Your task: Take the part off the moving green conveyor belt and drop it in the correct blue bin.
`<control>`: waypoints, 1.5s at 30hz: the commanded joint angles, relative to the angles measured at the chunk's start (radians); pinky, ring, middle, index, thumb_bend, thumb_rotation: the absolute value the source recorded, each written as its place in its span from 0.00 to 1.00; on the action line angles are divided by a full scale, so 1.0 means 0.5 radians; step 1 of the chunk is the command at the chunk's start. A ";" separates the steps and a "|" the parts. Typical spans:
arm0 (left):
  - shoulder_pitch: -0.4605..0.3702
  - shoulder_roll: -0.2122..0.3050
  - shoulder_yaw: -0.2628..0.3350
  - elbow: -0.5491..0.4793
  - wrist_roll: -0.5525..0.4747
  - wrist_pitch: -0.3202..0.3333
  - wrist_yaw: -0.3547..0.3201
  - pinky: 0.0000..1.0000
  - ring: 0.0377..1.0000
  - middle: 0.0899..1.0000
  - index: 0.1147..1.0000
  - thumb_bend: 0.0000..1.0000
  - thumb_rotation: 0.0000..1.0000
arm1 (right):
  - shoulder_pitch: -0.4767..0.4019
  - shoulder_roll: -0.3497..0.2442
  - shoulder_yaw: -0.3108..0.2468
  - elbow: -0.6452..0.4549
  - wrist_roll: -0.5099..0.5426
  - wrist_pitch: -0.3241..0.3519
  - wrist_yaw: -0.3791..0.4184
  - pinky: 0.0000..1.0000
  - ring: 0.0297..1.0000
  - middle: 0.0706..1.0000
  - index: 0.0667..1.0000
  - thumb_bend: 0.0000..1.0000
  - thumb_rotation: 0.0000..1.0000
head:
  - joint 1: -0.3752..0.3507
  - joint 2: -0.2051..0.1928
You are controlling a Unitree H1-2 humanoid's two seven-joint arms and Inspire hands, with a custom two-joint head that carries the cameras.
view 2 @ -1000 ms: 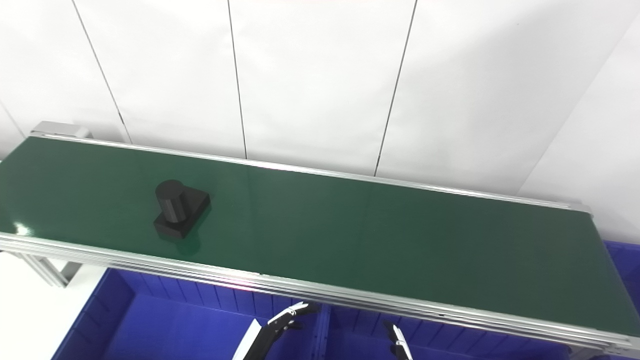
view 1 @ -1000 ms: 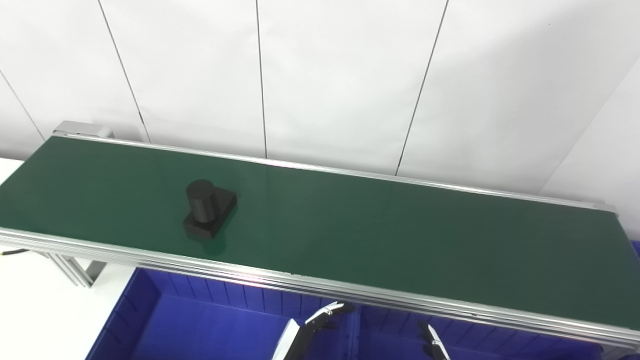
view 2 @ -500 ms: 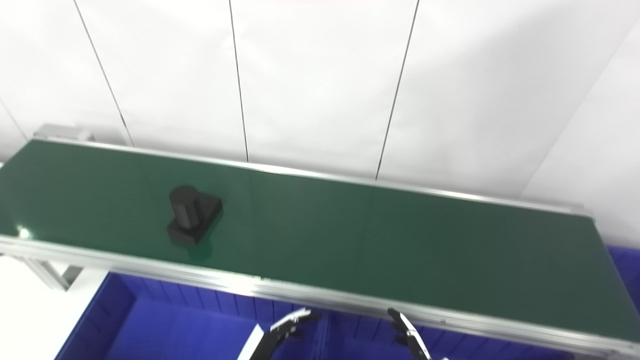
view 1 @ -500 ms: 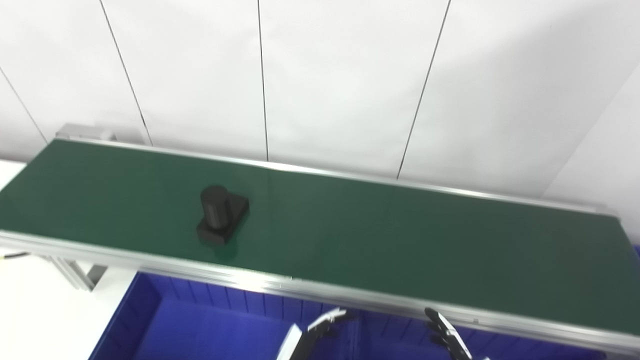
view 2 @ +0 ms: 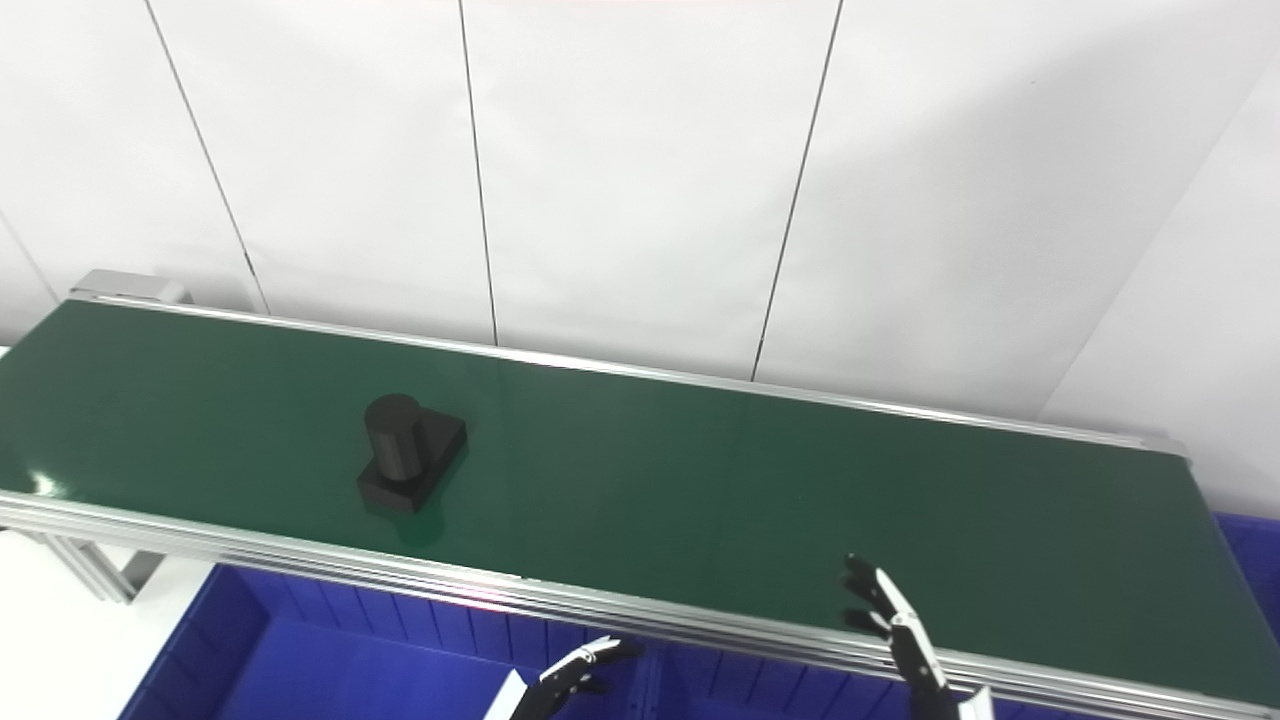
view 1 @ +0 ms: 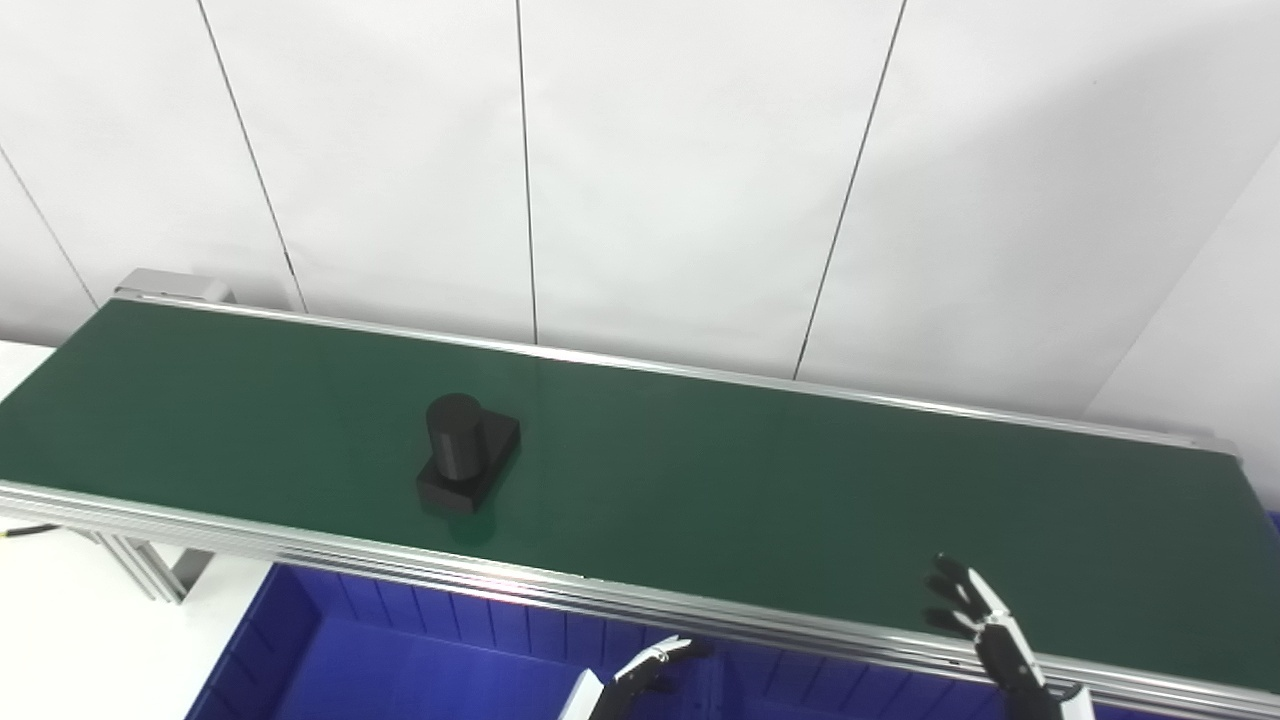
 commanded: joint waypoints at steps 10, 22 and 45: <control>-0.043 -0.015 0.007 -0.018 -0.009 -0.061 -0.010 0.75 0.85 0.86 0.76 1.00 0.95 | -0.180 0.078 -0.245 -0.093 0.213 -0.072 0.196 0.71 0.79 0.86 0.87 1.00 0.93 | -0.004 -0.015; -0.057 -0.030 0.008 0.006 0.003 -0.061 0.003 0.74 0.84 0.84 0.75 1.00 0.94 | -0.385 0.210 -0.542 0.131 0.518 -0.072 0.532 0.72 0.80 0.86 0.88 0.99 0.87 | 0.004 -0.023; -0.056 -0.056 0.011 0.000 0.016 -0.061 0.009 0.72 0.83 0.84 0.75 1.00 0.94 | -0.912 0.221 -0.559 0.893 0.285 -0.073 0.547 0.70 0.77 0.87 0.87 1.00 0.56 | 0.017 -0.014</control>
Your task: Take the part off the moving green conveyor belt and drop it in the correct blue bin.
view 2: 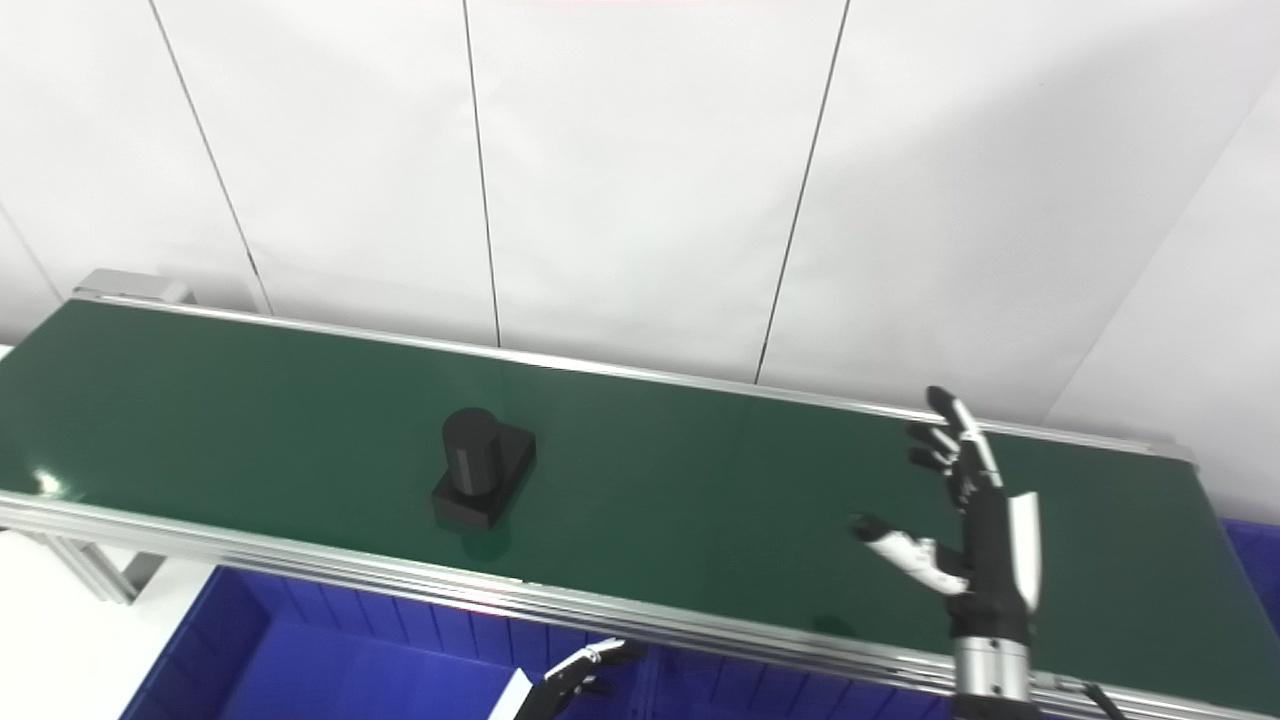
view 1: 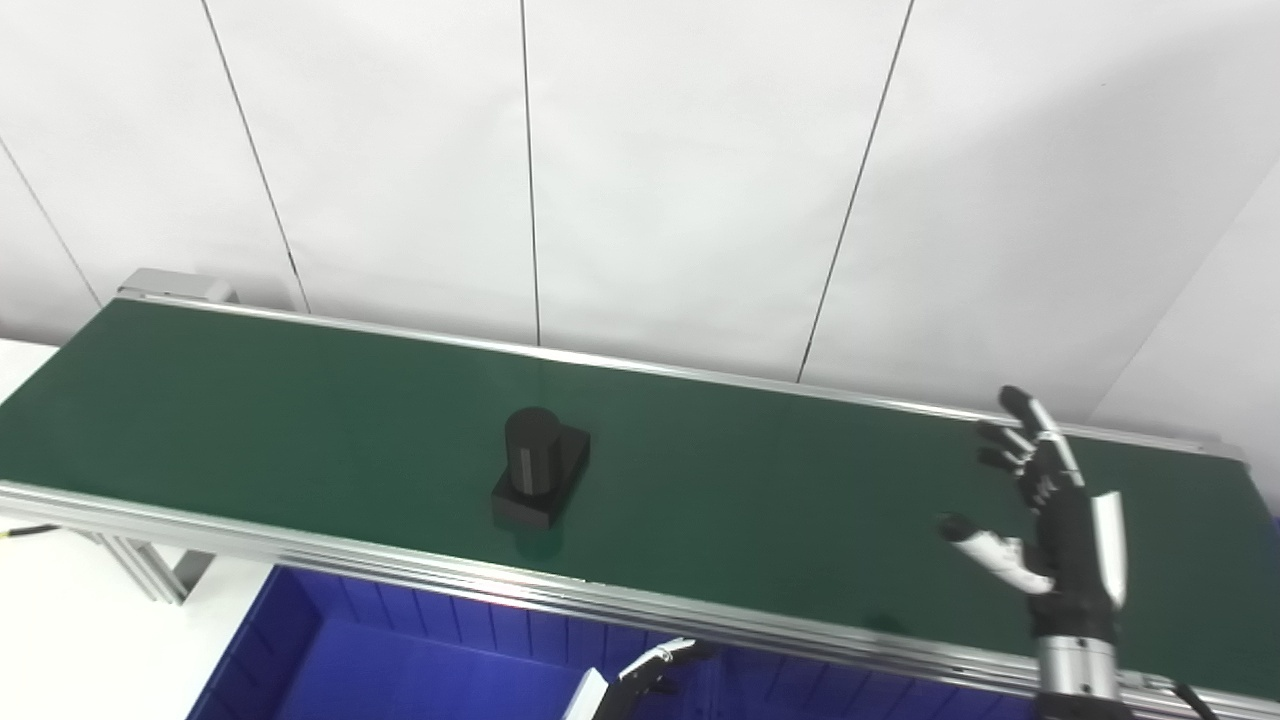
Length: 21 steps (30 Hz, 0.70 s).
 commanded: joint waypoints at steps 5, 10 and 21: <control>-0.024 -0.042 0.016 -0.046 0.005 -0.061 -0.002 0.73 0.83 0.84 0.75 1.00 0.93 | -0.210 -0.103 0.229 0.052 -0.183 -0.068 -0.211 0.67 0.77 0.86 0.86 1.00 0.49 | 0.004 0.002; -0.022 -0.042 0.018 -0.045 0.006 -0.061 -0.014 0.72 0.83 0.84 0.75 1.00 0.93 | -0.287 -0.146 0.385 0.051 -0.259 -0.068 -0.287 0.65 0.77 0.87 0.84 1.00 0.43 | -0.006 -0.005; -0.011 -0.038 0.002 -0.058 0.029 -0.061 0.012 0.71 0.82 0.84 0.75 1.00 0.94 | -0.480 -0.110 0.600 0.223 -0.662 -0.067 -0.357 0.66 0.78 0.85 0.85 1.00 0.31 | -0.050 -0.031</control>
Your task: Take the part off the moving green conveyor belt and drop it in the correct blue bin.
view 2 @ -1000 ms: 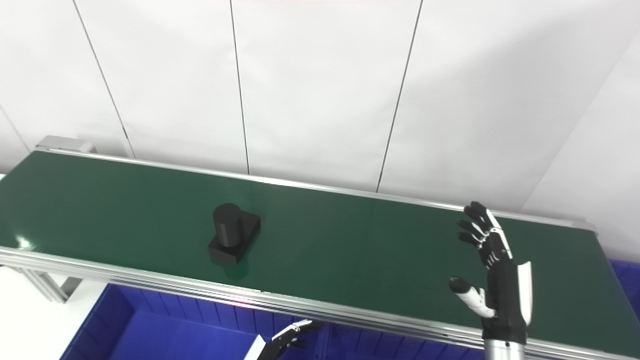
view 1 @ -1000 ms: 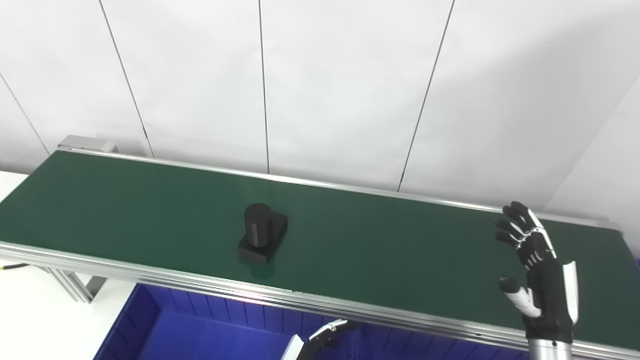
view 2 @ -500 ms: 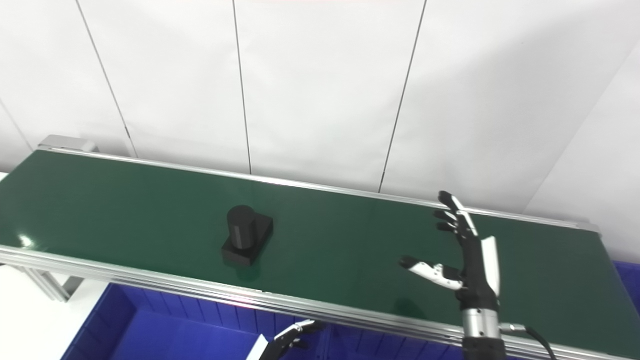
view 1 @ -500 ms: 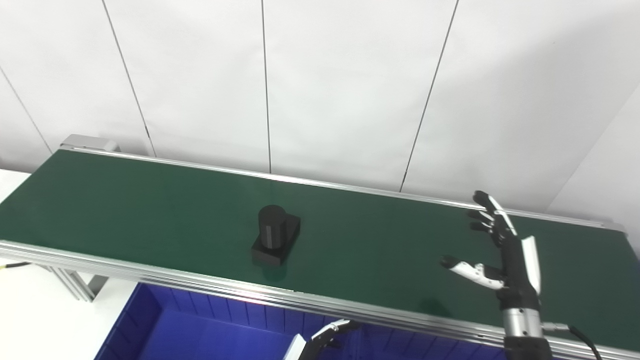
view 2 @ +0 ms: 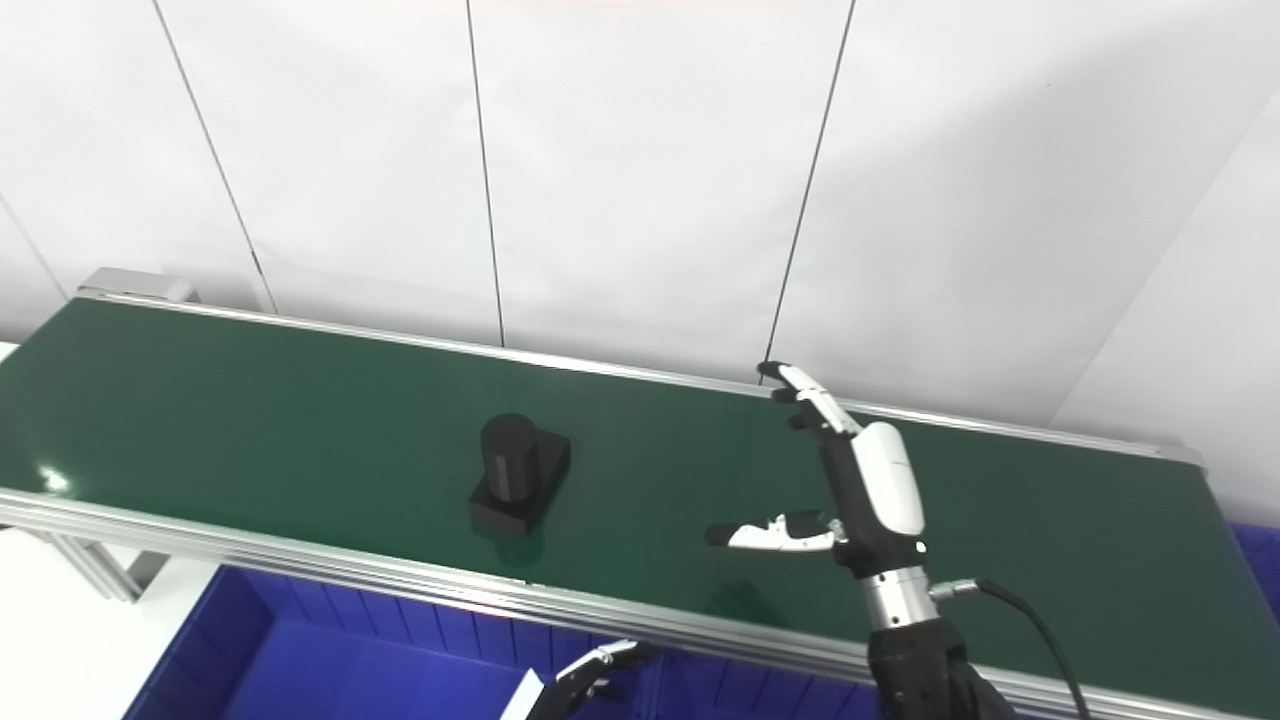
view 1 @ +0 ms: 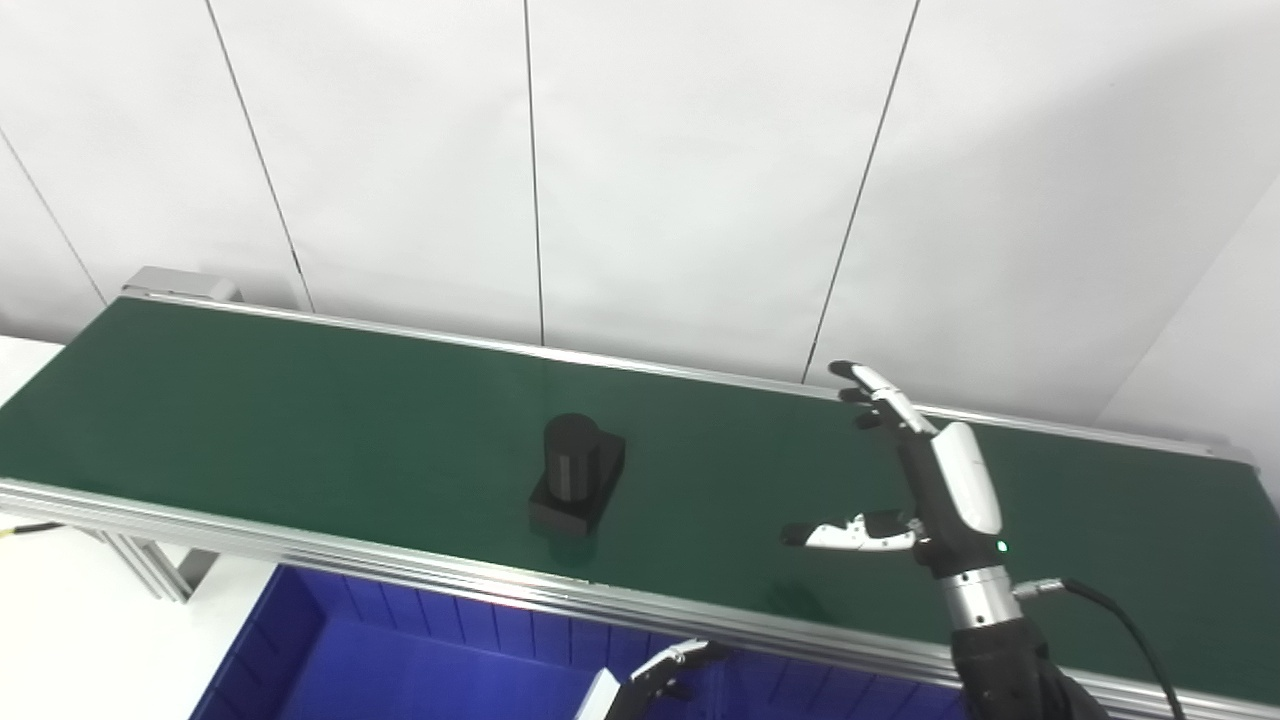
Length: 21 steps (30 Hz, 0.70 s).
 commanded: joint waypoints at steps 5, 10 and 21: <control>-0.022 -0.010 -0.023 -0.049 0.041 -0.061 0.061 0.71 0.83 0.84 0.75 1.00 0.96 | -0.123 0.082 -0.036 0.054 -0.075 -0.066 0.012 0.62 0.77 0.85 0.85 1.00 0.33 | -0.002 -0.002; -0.018 -0.007 -0.033 -0.067 0.024 -0.061 0.049 0.72 0.84 0.84 0.75 1.00 0.94 | -0.164 0.159 -0.064 0.120 -0.104 -0.065 0.122 0.54 0.70 0.86 0.85 1.00 0.30 | 0.006 0.008; -0.009 -0.009 -0.038 -0.097 0.023 -0.061 0.046 0.70 0.82 0.83 0.74 1.00 0.93 | -0.284 0.310 -0.123 0.256 -0.171 -0.061 0.289 0.44 0.61 0.86 0.86 1.00 0.34 | 0.024 0.026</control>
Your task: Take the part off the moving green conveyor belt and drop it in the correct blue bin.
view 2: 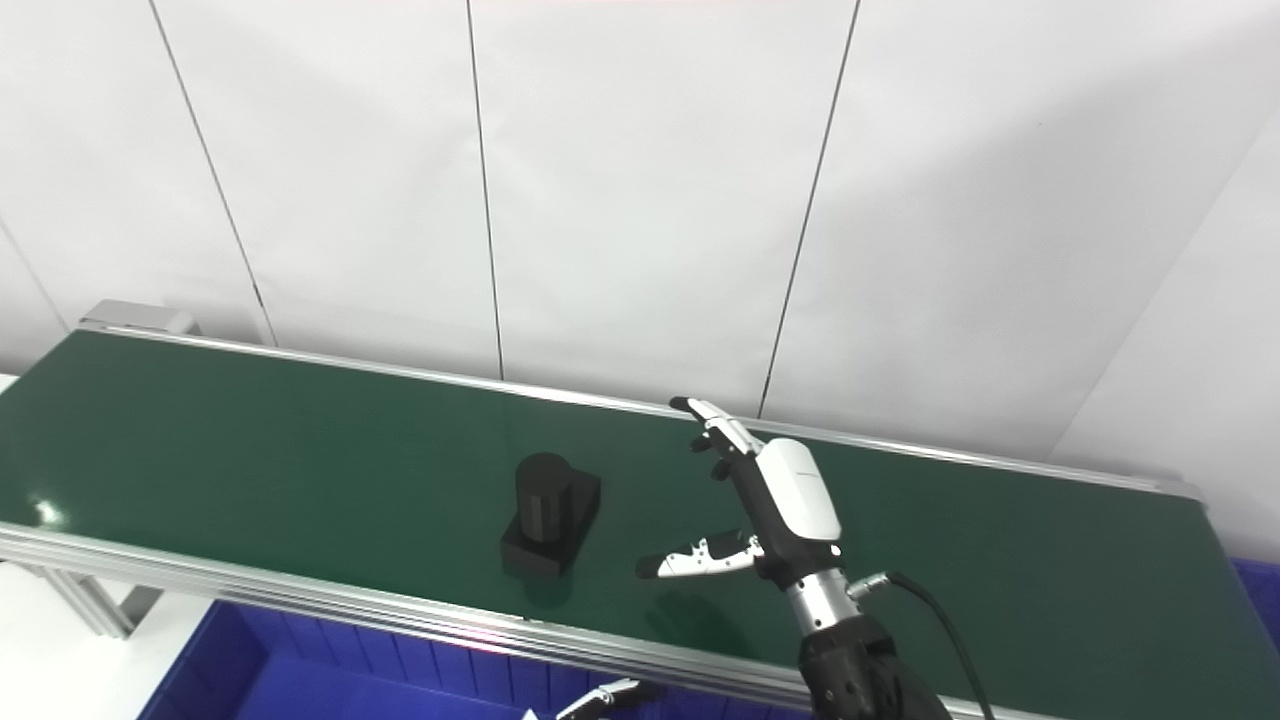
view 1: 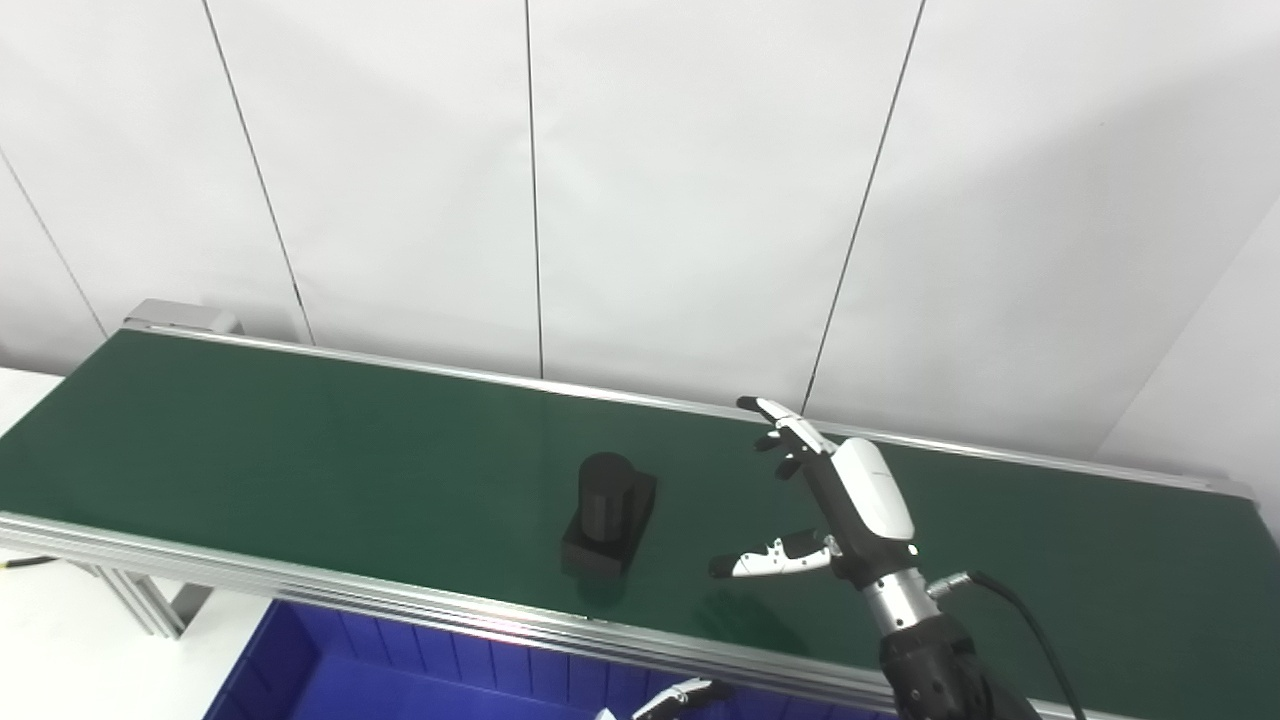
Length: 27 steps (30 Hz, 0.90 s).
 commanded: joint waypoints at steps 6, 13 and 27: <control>-0.019 -0.010 -0.019 -0.063 0.035 -0.061 0.053 0.69 0.81 0.83 0.74 1.00 0.95 | -0.172 0.096 -0.082 0.039 0.039 -0.037 0.068 0.37 0.48 0.72 0.80 1.00 0.32 | 0.006 0.020; -0.010 -0.006 -0.010 -0.084 0.025 -0.061 0.034 0.70 0.82 0.84 0.74 1.00 0.94 | -0.181 0.196 -0.202 0.108 0.197 0.033 0.228 0.33 0.42 0.60 0.69 1.00 0.37 | 0.002 0.029; 0.024 0.005 0.012 -0.137 0.012 -0.061 -0.021 0.69 0.81 0.84 0.74 1.00 0.92 | -0.174 0.236 -0.244 0.196 0.203 0.119 0.304 0.32 0.42 0.57 0.64 0.99 0.41 | 0.002 0.051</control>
